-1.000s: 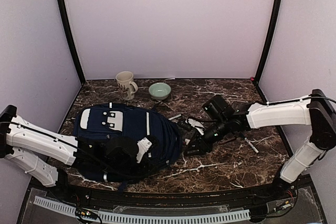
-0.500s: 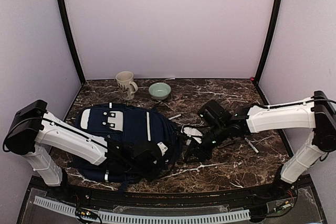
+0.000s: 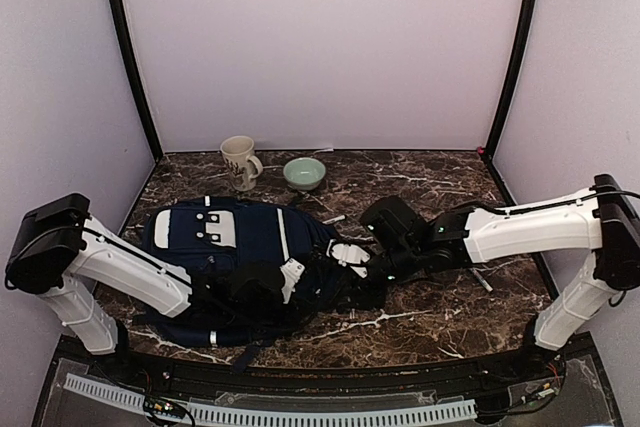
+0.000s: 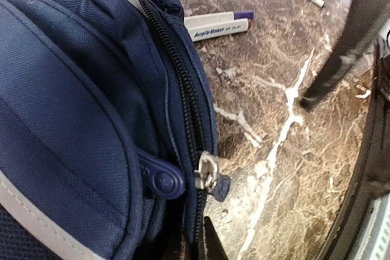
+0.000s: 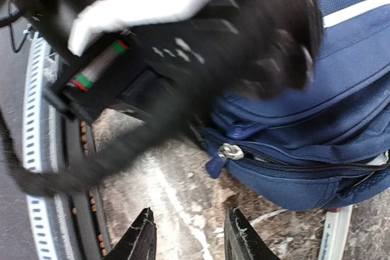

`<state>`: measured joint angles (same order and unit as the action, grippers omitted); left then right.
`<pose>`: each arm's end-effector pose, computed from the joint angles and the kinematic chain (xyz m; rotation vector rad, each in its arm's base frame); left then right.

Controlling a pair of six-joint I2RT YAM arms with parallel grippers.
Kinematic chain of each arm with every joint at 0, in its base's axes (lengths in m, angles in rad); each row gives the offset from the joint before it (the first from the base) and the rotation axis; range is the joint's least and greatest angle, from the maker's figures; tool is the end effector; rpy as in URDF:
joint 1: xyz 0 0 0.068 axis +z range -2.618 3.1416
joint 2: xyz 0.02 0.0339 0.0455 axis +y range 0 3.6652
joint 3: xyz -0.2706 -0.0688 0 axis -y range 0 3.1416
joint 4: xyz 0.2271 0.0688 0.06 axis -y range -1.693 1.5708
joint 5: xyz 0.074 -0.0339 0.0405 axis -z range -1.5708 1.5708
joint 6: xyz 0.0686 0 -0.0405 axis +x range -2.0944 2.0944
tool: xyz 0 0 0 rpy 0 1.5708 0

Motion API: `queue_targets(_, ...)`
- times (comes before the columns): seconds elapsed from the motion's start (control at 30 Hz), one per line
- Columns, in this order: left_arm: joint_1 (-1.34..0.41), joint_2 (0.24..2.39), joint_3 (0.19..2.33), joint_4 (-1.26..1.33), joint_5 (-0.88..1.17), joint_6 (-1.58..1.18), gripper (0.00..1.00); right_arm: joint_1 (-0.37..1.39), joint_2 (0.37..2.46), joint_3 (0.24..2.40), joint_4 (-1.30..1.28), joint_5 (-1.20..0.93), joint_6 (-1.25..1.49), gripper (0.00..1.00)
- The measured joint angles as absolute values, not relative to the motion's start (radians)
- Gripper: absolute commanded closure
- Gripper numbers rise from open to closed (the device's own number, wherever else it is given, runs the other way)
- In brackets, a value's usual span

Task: Pack the student bag
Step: Grab the largest pocket of the student bag.

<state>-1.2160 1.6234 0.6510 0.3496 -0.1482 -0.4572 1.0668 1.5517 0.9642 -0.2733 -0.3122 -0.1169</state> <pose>0.1231 -0.3031 0.1471 0.7685 2.1633 -0.7596 0.1399 0.2973 0.2025 -1.5381 2.0227 0.7851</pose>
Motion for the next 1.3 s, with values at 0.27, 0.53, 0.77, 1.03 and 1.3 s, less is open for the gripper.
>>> queue_targets(0.27, -1.191, 1.609, 0.595, 0.49, -0.071, -0.505, 1.0, 1.116, 1.579, 0.964, -0.215, -0.227, -0.151, 0.56)
queue_targets(0.53, -1.173, 1.591, 0.573, 0.544, 0.027, -0.545, 1.0, 1.171, 1.607, 0.962, -0.138, -0.117, -0.272, 0.45)
queue_targets(0.77, -1.153, 1.559, 0.545, 0.566, 0.089, -0.571, 1.0, 1.209, 1.613, 0.925, -0.073, -0.032, -0.374, 0.43)
queue_targets(1.03, -1.145, 1.538, 0.535, 0.564, 0.116, -0.577, 1.0, 1.224, 1.637, 0.905, -0.017, 0.049, -0.459, 0.52)
queue_targets(1.3, -1.143, 1.536, 0.534, 0.562, 0.121, -0.577, 1.0, 1.227, 1.619, 0.873, 0.022, 0.109, -0.498, 0.78)
